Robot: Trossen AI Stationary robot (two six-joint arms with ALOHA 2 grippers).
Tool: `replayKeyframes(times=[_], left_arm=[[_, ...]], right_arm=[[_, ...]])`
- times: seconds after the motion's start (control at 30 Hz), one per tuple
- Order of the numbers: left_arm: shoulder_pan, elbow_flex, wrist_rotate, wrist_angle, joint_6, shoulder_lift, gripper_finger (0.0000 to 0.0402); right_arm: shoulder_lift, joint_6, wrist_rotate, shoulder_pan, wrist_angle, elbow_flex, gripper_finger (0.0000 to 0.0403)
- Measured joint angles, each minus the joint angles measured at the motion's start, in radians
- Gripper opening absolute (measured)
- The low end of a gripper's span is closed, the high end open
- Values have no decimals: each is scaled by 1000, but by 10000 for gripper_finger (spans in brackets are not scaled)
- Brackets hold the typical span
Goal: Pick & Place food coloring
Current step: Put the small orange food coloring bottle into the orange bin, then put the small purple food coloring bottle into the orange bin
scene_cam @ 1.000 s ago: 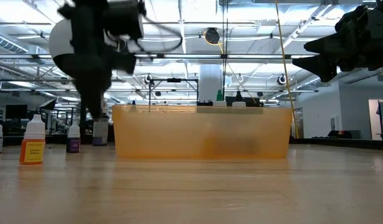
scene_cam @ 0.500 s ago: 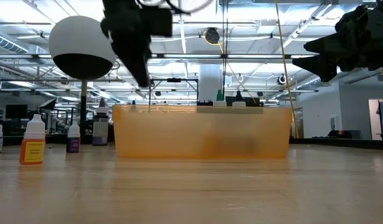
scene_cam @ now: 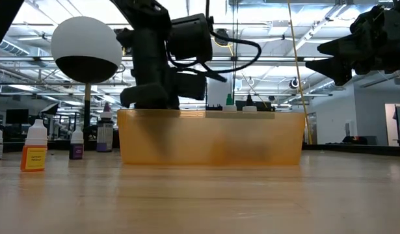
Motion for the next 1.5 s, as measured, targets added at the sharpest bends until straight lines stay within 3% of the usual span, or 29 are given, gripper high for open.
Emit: replayKeyframes(times=[0.27,0.47,0.67,0.77,0.9,1.03,1.23,1.5], left_arm=[[11,3,35,7,-13,13,65],[9,-1,39,-7,-32,-23,144],[9,-1,37,-69,-33,-127,198],[10,-1,17,-122,-61,-208,206],[-1,-1,-1,-313,-149,-314,208],[-48,-88,-50,-371,-256,-417,208],[-74,-305,-45,-237,-364,-499,209],[-74,-448,-41,-72,-421,-508,209]], right_arm=[[0,0,0,0,0,0,293],[0,0,0,0,0,0,294],[0,0,0,0,0,0,294],[0,0,0,0,0,0,294],[0,0,0,0,0,0,293],[0,0,0,0,0,0,295],[0,0,0,0,0,0,293],[0,0,0,0,0,0,294]])
